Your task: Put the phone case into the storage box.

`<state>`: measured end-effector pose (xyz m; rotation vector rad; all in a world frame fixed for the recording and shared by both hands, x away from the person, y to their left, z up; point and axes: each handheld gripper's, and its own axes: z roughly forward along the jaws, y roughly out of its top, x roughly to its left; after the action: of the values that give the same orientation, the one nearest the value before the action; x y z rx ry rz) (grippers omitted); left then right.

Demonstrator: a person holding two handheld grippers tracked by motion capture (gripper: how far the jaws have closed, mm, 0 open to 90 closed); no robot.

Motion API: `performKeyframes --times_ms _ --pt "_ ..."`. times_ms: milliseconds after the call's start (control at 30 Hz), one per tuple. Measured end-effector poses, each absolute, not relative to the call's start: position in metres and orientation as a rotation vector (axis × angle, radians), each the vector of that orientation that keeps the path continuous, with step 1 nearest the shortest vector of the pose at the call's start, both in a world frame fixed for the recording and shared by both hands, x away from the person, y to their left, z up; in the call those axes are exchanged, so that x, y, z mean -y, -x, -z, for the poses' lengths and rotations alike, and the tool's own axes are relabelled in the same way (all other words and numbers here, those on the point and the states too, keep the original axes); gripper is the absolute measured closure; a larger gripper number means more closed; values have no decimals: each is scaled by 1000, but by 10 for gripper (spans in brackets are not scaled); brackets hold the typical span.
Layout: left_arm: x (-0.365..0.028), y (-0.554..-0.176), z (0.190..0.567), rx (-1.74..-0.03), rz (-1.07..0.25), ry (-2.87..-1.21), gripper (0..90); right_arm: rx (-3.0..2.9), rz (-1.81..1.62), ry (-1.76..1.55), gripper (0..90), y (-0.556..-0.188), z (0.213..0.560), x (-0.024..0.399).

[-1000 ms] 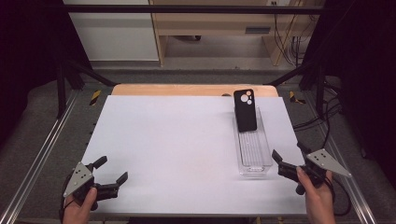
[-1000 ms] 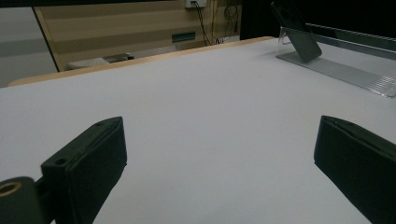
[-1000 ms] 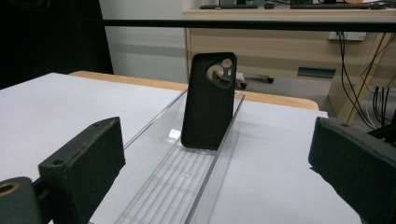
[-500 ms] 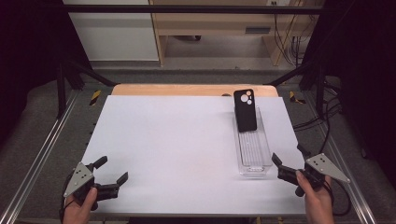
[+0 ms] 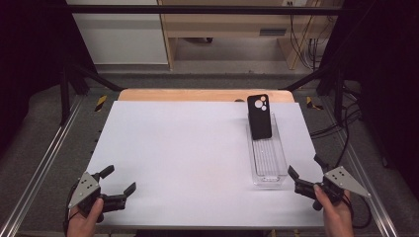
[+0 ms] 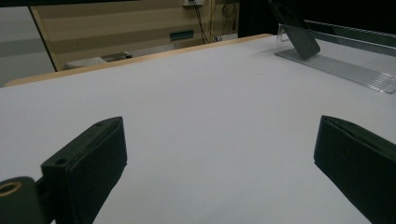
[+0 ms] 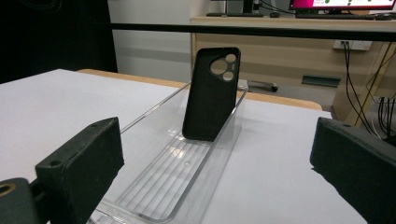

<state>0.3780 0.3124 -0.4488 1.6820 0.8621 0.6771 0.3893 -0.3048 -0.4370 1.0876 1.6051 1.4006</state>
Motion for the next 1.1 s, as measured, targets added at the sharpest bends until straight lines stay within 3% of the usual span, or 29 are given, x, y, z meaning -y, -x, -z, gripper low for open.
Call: performKeyframes --times_ms 1100 --pt "-317 -378 449 -845 -689 -1681 30 -1784 -1459 -915 28 -397 449 268"
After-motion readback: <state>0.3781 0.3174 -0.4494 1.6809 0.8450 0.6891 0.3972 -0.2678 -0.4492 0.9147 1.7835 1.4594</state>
